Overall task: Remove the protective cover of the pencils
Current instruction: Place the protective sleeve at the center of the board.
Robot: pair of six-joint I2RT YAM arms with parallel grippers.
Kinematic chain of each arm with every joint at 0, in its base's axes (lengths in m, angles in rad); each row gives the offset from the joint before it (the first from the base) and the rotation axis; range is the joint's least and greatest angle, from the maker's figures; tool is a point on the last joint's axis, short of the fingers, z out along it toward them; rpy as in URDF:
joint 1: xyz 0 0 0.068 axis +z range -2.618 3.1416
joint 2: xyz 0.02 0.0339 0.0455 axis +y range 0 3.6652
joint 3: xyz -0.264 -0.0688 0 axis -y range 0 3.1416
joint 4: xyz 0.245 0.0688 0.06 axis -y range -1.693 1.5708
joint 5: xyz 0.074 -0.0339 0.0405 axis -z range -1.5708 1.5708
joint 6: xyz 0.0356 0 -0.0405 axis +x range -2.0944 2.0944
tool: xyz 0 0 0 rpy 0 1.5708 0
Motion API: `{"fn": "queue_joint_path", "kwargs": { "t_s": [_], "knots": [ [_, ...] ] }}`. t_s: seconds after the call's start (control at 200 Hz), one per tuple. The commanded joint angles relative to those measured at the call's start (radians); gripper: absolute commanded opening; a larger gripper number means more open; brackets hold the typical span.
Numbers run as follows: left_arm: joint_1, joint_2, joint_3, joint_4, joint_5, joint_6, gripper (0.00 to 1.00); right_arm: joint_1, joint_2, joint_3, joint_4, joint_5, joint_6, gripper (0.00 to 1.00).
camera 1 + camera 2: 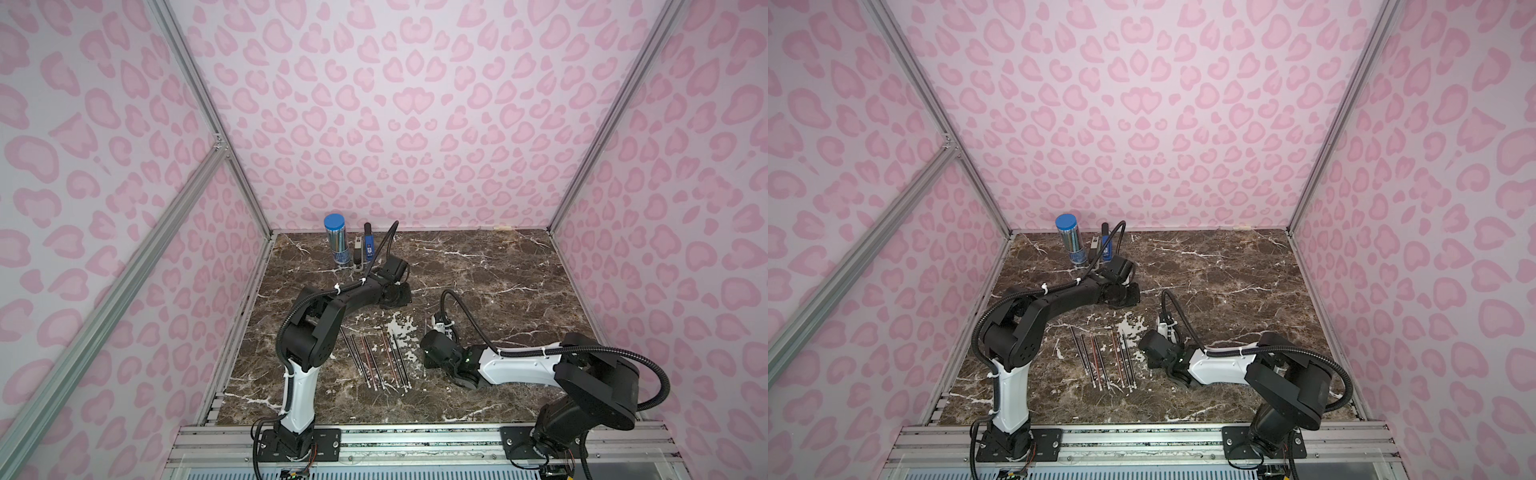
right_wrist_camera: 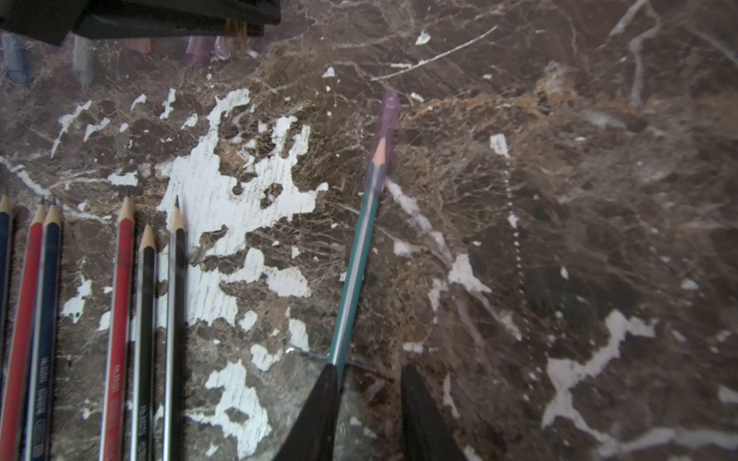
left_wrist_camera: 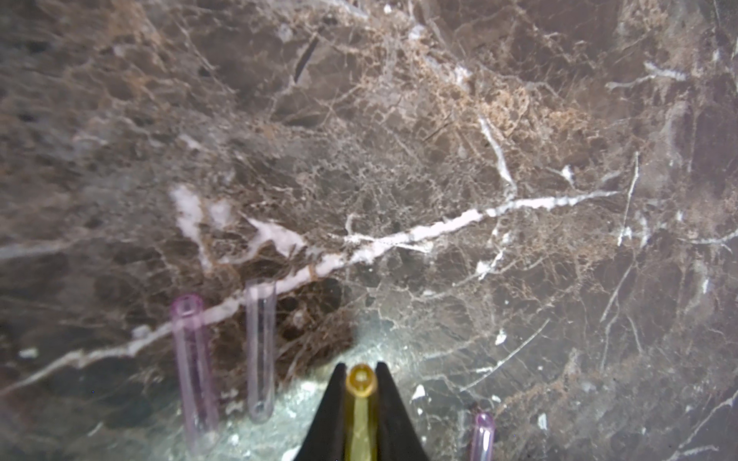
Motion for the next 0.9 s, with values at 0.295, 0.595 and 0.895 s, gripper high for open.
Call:
{"fn": "queue_joint_path", "kwargs": {
  "t_s": [0.295,0.595,0.895],
  "knots": [
    [-0.001,-0.004,0.006,-0.010,-0.010,0.006,0.18,0.000,0.044,0.035,0.003,0.006,-0.013,0.32],
    [-0.002,-0.036,-0.004,-0.002,-0.005,0.005,0.18,0.000,0.057,0.049,-0.013,0.013,-0.015,0.35],
    [-0.004,-0.111,-0.017,0.000,-0.003,-0.001,0.20,0.002,0.100,0.061,-0.016,0.016,-0.004,0.34]
  ]
}}
